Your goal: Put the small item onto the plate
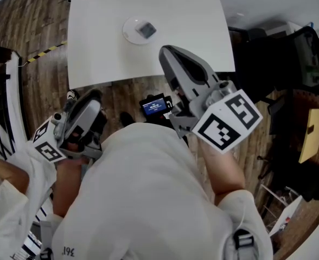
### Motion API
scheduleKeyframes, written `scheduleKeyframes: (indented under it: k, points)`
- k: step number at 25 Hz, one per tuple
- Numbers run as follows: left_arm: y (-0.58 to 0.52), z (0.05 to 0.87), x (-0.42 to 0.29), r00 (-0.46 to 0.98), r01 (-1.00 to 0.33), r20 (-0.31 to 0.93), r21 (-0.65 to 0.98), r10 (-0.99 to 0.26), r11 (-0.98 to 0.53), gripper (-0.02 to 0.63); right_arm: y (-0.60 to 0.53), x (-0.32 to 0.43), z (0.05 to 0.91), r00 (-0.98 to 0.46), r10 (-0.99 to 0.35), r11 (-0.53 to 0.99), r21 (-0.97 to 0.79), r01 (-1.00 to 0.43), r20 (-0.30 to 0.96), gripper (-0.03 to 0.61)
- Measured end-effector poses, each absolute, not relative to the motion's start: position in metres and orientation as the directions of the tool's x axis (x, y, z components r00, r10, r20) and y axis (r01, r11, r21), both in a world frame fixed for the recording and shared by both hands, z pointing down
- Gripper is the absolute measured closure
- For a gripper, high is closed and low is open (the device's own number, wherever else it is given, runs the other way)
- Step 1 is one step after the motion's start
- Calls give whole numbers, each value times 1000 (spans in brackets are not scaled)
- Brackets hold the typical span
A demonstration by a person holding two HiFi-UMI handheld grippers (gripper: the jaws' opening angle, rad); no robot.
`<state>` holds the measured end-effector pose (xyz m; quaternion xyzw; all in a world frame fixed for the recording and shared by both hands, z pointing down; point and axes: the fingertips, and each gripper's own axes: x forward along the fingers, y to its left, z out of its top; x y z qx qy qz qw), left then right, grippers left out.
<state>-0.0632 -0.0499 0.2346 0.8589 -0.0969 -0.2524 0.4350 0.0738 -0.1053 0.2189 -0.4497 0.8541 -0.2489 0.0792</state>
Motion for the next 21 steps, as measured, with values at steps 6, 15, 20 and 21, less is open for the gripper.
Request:
scheduleKeyframes:
  k: [6,15,20,21]
  points:
    - [-45,235,-57,859,64,-351,797,-373,-601,509,-102,83,215,-565,-821,467,-472,-747,82,578]
    - [-46,238,-56,863,62,-341,803,-371,-593,509,-104,78,218,-572,-815,474,-463,-749,91,578]
    - [-49,238,-53,865,61,-338,804,-371,-591,509,-108,82,220,-569,-817,469,-464,-751,95,578]
    - [-49,238,-53,866,61,-337,804,-370,-591,509,-109,83,220,-568,-817,469,-464,-752,95,578]
